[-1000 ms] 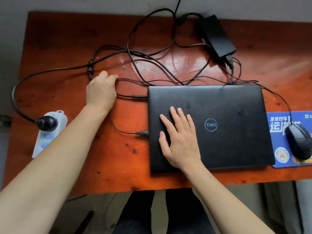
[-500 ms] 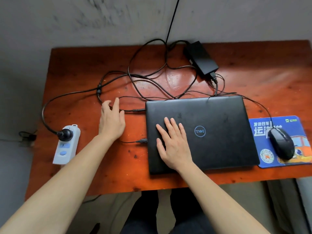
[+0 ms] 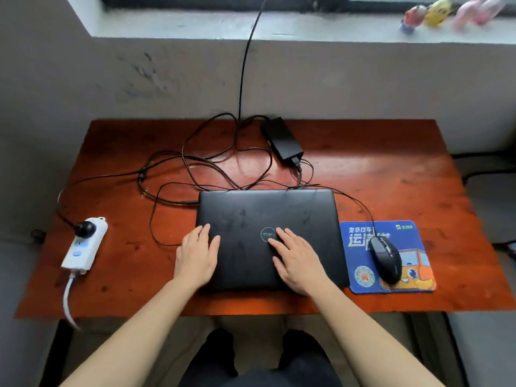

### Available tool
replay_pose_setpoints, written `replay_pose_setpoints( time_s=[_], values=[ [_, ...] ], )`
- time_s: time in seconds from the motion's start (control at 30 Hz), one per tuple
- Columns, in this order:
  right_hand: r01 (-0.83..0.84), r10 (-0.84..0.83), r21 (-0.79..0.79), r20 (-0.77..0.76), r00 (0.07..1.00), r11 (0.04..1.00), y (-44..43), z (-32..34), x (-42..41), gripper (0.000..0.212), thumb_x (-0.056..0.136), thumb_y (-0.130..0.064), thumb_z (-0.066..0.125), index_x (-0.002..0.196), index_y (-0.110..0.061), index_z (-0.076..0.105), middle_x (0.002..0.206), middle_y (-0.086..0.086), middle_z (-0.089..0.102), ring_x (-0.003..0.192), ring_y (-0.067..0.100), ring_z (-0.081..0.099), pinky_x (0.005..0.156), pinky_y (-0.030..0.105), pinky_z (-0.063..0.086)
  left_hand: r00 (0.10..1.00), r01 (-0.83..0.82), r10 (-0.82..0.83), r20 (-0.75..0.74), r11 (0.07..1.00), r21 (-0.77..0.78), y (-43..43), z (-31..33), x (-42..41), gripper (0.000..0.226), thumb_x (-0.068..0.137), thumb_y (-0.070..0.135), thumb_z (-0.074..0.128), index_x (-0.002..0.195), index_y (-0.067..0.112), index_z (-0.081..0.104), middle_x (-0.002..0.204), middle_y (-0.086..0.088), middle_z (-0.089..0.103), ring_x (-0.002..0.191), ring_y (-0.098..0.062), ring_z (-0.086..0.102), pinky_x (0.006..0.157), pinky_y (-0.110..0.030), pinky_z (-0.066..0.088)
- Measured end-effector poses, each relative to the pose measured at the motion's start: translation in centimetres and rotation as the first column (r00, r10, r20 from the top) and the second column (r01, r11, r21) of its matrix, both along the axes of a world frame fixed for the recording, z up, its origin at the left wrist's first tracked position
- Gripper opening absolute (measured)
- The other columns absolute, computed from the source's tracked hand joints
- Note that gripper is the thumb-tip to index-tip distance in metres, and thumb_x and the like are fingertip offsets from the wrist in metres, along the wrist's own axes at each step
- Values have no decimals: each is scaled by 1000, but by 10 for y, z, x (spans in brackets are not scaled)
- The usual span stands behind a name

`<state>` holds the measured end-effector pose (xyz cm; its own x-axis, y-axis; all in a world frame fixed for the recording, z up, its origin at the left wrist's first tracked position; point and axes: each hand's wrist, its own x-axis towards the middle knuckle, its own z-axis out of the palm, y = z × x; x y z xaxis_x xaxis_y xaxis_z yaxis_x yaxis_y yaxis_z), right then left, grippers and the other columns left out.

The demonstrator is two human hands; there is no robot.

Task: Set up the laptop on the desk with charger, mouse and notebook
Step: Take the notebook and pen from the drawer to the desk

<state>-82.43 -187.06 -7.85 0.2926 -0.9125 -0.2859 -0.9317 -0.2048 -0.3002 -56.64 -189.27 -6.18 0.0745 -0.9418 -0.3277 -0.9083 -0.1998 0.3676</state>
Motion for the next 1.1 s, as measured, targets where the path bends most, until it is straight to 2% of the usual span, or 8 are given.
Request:
replay_pose_setpoints(
  time_s=[0.13,0.23,0.37,0.47,0.67,0.7,0.8,1.1],
  values=[
    [79,-81,28,72,994,996,-4,10,-29,52,104,-42,38,151,-21,41,164,7,28,151,25,24,121,38,24,994,-112,112,3,994,-1,20,11,-23,53,102,45,33,146,16,40,149,-5,43,136,-25,39,108,-47,34],
    [93,-87,-50,119,989,994,-22,24,-45,50,103,-38,45,146,-13,49,160,15,36,147,33,33,117,43,31,976,-209,212,40,975,-71,38,29,-39,52,102,44,33,144,16,43,148,-5,46,135,-25,41,106,-46,35],
    [-12,39,-156,176,984,988,-45,56,-10,48,102,-34,51,142,-7,53,154,23,42,141,39,40,111,49,38,935,-307,333,126,933,-186,77,71,-22,51,102,43,35,144,15,44,149,-7,44,137,-25,38,108,-46,33],
    [-161,212,-210,250,945,964,-40,89,62,50,101,-36,53,143,-8,51,152,23,43,139,38,42,109,48,39,851,-418,483,205,861,-291,129,114,19,54,102,45,33,145,15,44,150,-8,44,137,-25,39,108,-47,33],
    [-485,621,-395,400,674,780,62,168,251,48,96,-34,60,137,-9,55,146,20,51,127,41,53,98,48,48,528,-609,797,292,595,-525,302,199,119,61,98,49,27,138,10,52,143,-14,50,126,-36,49,99,-51,40],
    [-515,651,-402,401,644,757,81,178,273,50,97,-36,59,140,-11,53,148,20,48,130,40,51,101,48,47,487,-617,821,296,564,-549,327,208,129,61,98,48,27,136,9,54,140,-16,52,124,-37,51,97,-51,42],
    [-681,816,-454,371,442,575,195,206,361,56,99,-42,55,147,-13,47,155,20,40,139,38,42,110,48,40,249,-659,924,289,381,-648,461,232,158,57,97,45,31,130,7,58,134,-18,57,119,-38,54,92,-51,45],
    [-894,943,-443,320,-89,66,545,218,485,59,103,-52,36,155,-25,29,164,11,26,148,31,29,119,46,28,-311,-712,924,224,-71,-698,813,241,144,58,98,46,32,131,6,58,135,-19,56,117,-39,55,91,-51,46]
  ],
)
